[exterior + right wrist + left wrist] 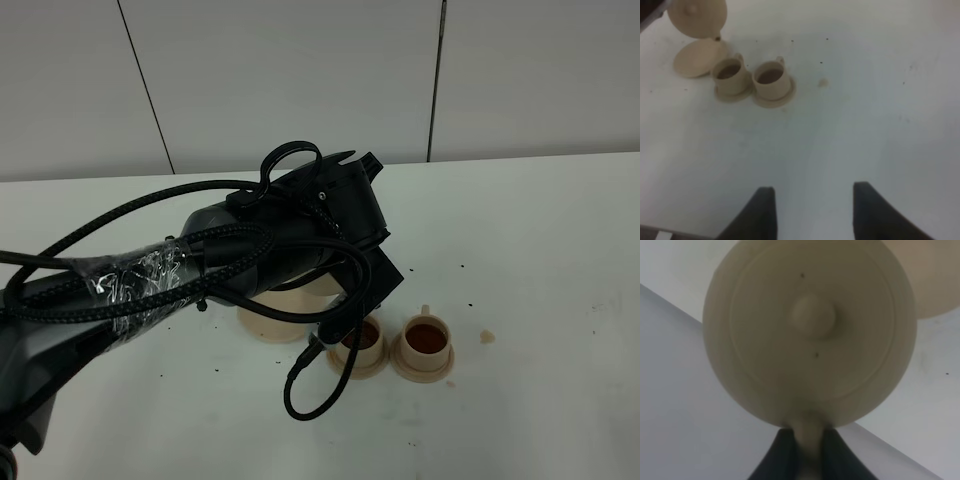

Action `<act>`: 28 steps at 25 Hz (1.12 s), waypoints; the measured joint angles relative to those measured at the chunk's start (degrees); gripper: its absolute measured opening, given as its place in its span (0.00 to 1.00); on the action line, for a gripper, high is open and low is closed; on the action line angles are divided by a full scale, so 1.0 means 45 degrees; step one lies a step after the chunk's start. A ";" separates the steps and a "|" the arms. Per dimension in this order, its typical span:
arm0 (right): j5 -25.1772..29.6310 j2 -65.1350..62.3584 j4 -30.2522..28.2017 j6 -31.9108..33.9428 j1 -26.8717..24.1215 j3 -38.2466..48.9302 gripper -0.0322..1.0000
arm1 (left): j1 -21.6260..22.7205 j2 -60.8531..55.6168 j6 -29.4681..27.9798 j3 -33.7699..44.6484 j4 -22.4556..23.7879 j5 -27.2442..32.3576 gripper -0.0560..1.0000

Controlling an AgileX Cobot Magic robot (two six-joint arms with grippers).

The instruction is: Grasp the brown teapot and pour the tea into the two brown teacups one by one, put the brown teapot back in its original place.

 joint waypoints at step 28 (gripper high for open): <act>0.0000 0.0000 0.0000 0.0000 0.0000 0.0000 0.37 | -0.0010 0.0040 -0.0071 0.0000 0.0003 -0.0012 0.22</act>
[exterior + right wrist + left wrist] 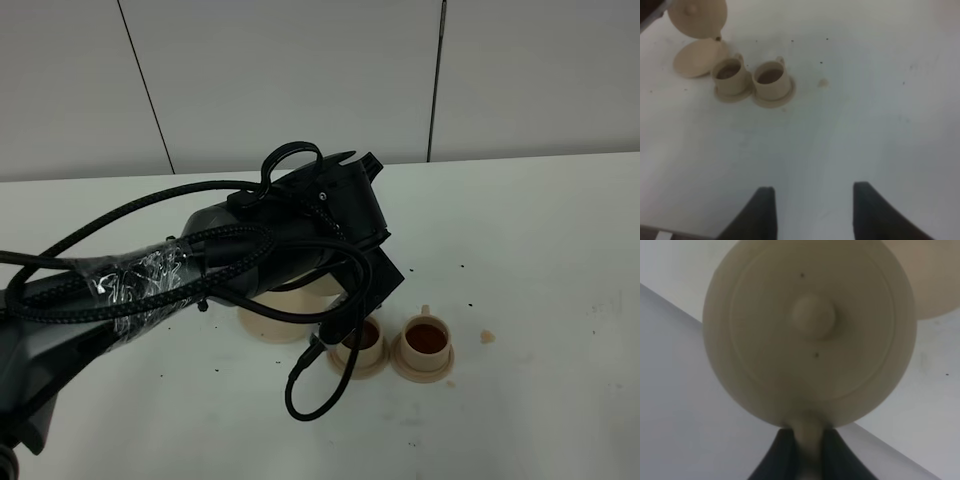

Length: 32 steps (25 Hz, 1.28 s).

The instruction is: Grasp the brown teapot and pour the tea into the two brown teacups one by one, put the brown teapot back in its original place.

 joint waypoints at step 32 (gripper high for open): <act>0.0000 0.0000 0.0000 0.0000 0.0000 0.0000 0.37 | -0.0013 0.0148 -0.1670 0.0000 -0.1247 0.0894 0.22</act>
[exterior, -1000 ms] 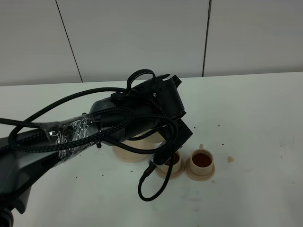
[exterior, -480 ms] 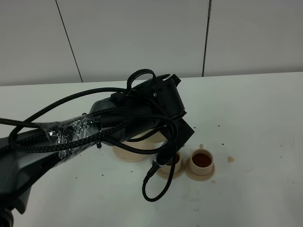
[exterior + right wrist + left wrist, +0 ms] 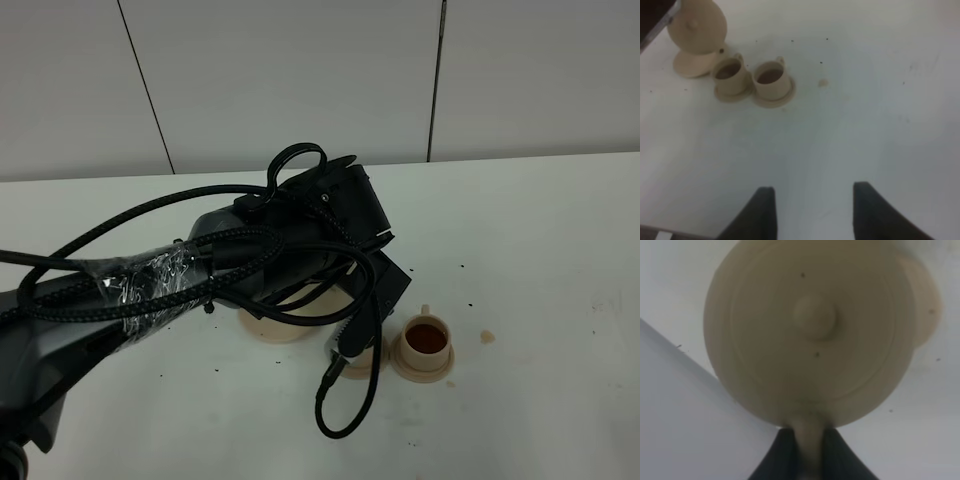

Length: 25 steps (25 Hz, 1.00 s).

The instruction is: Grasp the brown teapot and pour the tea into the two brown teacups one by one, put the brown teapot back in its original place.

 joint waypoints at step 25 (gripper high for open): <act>0.0000 0.0000 0.0000 0.0000 0.0000 0.0000 0.37 | 0.0934 -0.0266 -0.1338 -0.1495 -0.3474 0.2393 0.22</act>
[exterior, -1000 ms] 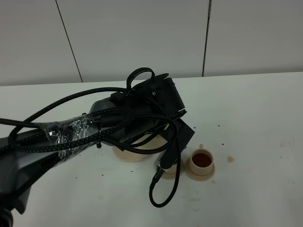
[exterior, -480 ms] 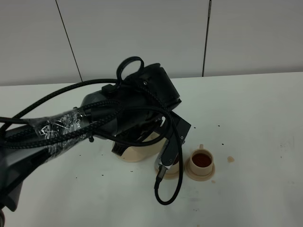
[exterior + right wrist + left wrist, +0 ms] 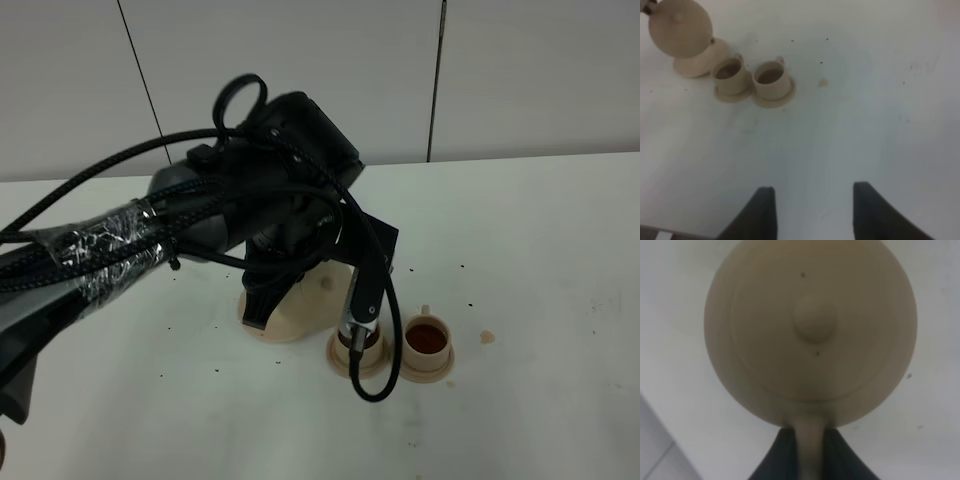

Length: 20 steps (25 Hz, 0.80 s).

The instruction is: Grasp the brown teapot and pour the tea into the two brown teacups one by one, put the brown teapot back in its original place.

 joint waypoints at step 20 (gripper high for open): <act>-0.0010 0.0000 0.0000 0.0000 0.0000 0.0000 0.37 | 0.1266 0.0000 -0.2685 -0.0520 -0.3494 0.0420 0.22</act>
